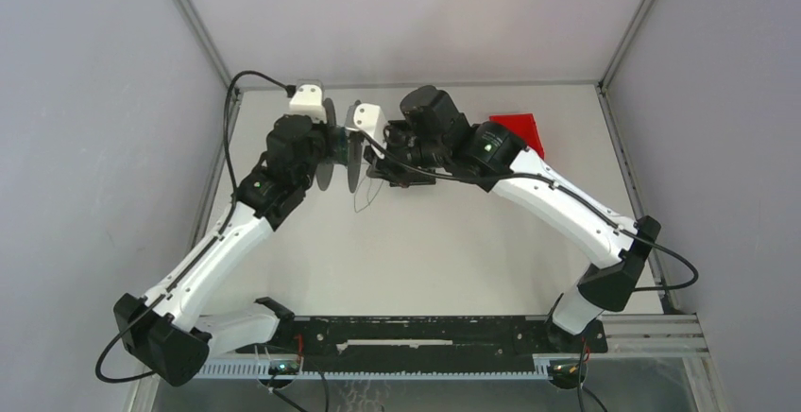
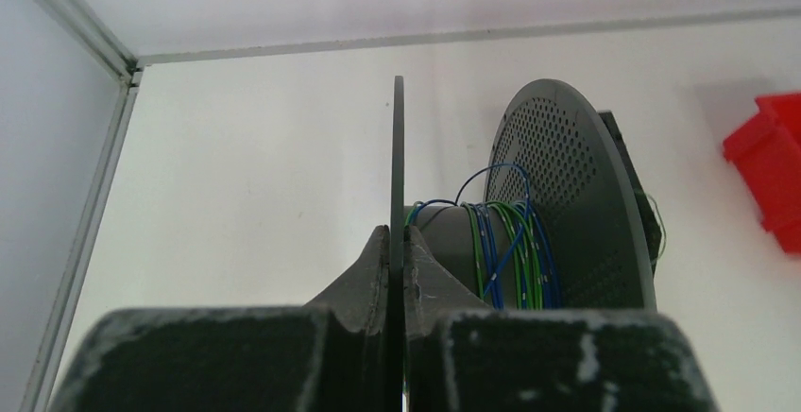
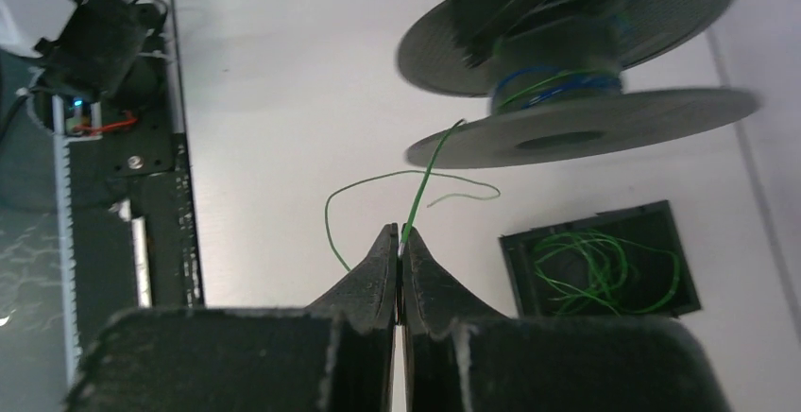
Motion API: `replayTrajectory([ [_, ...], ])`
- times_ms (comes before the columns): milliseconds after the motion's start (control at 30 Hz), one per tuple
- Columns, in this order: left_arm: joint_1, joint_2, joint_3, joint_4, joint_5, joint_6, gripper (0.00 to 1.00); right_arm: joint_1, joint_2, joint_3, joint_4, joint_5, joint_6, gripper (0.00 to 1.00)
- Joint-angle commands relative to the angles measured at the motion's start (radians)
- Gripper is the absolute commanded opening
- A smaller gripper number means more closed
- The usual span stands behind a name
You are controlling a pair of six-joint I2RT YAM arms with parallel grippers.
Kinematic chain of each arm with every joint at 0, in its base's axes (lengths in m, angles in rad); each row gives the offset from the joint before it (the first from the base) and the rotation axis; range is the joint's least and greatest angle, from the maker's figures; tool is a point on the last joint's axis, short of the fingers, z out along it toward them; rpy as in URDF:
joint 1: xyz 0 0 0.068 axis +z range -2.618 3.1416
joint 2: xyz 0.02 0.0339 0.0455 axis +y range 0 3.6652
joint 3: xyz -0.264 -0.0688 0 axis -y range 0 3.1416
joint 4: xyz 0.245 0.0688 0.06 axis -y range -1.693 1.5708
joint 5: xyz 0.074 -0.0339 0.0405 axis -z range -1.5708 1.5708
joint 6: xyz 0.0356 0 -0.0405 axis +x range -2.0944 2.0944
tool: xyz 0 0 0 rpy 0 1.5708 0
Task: Wrap the cables
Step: Wrap the cable around the cable reel.
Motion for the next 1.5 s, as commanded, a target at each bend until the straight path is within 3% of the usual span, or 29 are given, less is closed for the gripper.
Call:
replayTrajectory([
  [0, -0.036, -0.038, -0.033, 0.123, 0.049, 0.074, 0.0, -0.016, 0.014, 0.098, -0.006, 0.112, -0.01, 0.08],
  [533, -0.082, -0.074, -0.086, 0.103, 0.281, 0.187, 0.0, -0.136, 0.134, 0.243, 0.015, 0.286, -0.087, 0.11],
  [1000, -0.083, -0.101, -0.06, 0.062, 0.429, 0.146, 0.0, -0.302, 0.232, 0.273, 0.016, 0.211, -0.063, 0.13],
  [1467, -0.037, -0.116, -0.018, 0.037, 0.534, 0.081, 0.0, -0.421, 0.265, 0.16, 0.056, 0.106, -0.024, 0.16],
])
